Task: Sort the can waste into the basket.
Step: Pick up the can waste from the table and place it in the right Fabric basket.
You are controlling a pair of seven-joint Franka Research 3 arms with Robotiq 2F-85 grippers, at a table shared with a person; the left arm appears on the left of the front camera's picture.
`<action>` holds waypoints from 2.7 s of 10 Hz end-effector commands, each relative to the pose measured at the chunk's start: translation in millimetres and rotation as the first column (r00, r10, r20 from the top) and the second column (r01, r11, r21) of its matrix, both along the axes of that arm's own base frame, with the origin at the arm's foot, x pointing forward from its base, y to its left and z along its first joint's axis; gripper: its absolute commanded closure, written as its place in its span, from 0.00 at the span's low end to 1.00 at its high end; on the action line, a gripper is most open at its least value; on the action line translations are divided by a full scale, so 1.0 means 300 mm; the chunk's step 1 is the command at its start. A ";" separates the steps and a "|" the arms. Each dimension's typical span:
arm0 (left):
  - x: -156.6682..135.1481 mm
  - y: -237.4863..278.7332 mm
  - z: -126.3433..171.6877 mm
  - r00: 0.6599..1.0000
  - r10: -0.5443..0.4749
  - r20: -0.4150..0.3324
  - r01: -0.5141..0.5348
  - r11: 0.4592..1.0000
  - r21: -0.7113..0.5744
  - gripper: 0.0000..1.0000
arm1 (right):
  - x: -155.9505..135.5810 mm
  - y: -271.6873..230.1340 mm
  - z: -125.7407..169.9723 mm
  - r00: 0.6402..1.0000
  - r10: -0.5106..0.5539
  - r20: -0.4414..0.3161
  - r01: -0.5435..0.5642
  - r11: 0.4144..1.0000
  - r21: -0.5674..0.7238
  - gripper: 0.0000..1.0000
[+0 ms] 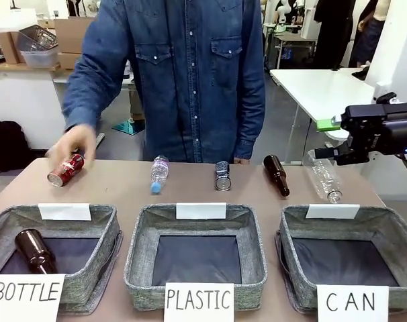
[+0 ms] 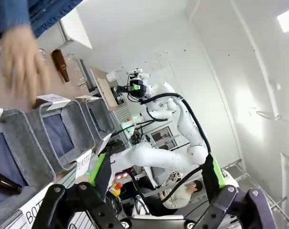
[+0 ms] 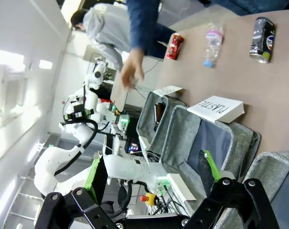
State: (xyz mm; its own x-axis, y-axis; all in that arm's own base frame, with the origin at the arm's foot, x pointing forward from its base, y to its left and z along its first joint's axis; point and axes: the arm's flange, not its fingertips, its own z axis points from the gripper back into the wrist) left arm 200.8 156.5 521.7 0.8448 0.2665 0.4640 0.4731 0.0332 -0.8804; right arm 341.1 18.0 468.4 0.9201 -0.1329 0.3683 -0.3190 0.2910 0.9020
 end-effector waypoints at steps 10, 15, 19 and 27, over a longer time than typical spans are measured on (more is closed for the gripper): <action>0.911 -0.062 -0.147 0.683 0.477 -0.553 0.266 0.543 0.796 0.00 | 0.013 0.009 0.008 1.000 -0.003 0.014 0.003 1.000 0.022 0.00; 1.021 -0.149 -0.199 0.808 0.427 -0.405 0.208 0.436 0.876 0.00 | 0.013 0.009 0.008 1.000 -0.003 0.014 0.003 1.000 0.022 0.00; 1.261 -0.156 -0.272 0.958 0.271 -0.096 0.022 0.265 0.964 0.00 | 0.013 0.009 0.008 1.000 -0.003 0.014 0.003 1.000 0.022 0.00; 1.503 -0.137 -0.558 0.976 -0.003 -0.219 0.214 0.233 0.949 0.00 | 0.013 0.009 0.008 1.000 -0.003 0.014 0.003 1.000 0.022 0.00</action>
State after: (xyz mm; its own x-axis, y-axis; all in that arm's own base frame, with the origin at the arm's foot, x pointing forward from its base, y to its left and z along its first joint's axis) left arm 640.7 111.6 352.1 0.9183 -0.3479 0.1891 0.3879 0.8864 -0.2528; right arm 341.5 17.7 468.9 0.9202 -0.1323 0.3685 -0.3193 0.2912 0.9018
